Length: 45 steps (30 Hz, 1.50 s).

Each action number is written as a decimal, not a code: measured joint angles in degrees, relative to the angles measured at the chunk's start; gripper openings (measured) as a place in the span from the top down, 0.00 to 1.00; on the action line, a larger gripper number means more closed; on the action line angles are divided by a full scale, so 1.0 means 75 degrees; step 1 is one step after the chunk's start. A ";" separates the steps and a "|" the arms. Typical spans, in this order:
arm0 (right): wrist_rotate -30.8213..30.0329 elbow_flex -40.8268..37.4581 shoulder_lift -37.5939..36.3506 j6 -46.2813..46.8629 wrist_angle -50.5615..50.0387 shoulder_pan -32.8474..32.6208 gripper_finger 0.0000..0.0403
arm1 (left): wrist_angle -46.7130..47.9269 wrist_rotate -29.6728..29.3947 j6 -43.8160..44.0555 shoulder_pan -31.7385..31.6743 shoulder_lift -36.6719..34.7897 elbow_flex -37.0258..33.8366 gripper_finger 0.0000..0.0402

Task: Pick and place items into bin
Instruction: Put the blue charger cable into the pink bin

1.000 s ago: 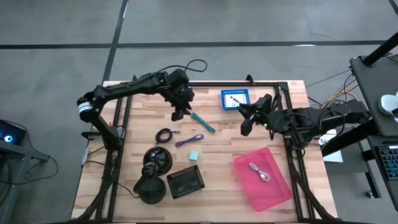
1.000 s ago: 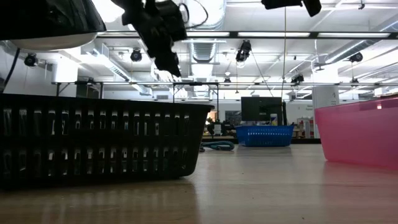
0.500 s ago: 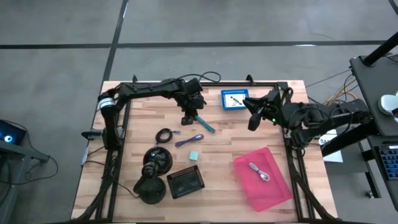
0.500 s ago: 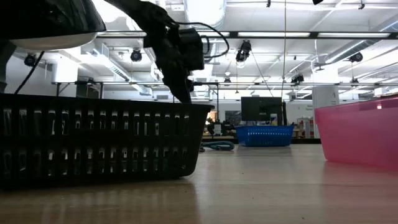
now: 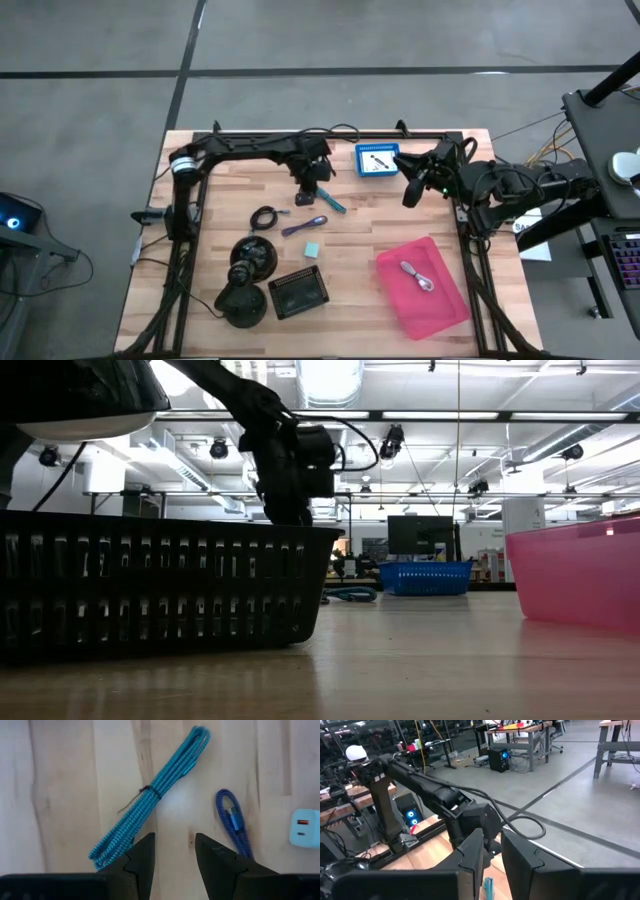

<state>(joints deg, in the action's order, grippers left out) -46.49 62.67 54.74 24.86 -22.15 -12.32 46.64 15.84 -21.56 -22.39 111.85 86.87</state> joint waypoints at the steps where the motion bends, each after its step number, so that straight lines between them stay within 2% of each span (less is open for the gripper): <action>1: 0.0001 -0.0002 0.0003 0.0000 -0.0005 0.0000 0.85 | 0.0013 0.0004 0.0025 0.0000 0.0083 0.0018 0.69; 8: 0.0000 -0.0008 0.0007 0.0000 -0.0023 -0.0004 0.85 | 0.0118 -0.0083 0.0021 0.0053 0.0630 0.0790 0.69; 11: -0.0001 -0.0008 0.0000 0.0000 -0.0020 -0.0006 0.85 | 0.0094 -0.0401 -0.0226 0.0079 0.0711 0.1042 0.69; 18: 0.0001 -0.0010 0.0008 0.0060 -0.0017 -0.0006 0.85 | 0.0144 -0.0590 -0.1209 0.0090 0.0712 0.0915 0.69; 27: 0.0030 -0.0013 0.0009 0.0085 0.0012 -0.0006 0.85 | 0.0126 -0.0602 -0.1191 0.0102 0.1098 0.0924 0.69; 32: 0.0032 -0.0013 0.0009 0.0089 0.0014 -0.0006 0.85 | 0.0113 -0.0949 -0.1175 0.0102 0.1450 0.0959 0.69; 35: 0.0080 -0.0013 0.0009 0.0090 0.0017 -0.0006 0.85 | 0.0100 -0.1422 -0.1201 0.0114 0.1451 0.0941 0.69; 45: 0.0092 -0.0013 0.0009 0.0090 0.0017 -0.0006 0.85 | -0.0019 -0.1449 -0.1387 0.0117 0.1445 0.0874 0.69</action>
<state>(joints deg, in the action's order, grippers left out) -45.80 62.57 54.81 25.54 -22.02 -12.36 46.49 4.97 -31.97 -21.52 122.69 93.43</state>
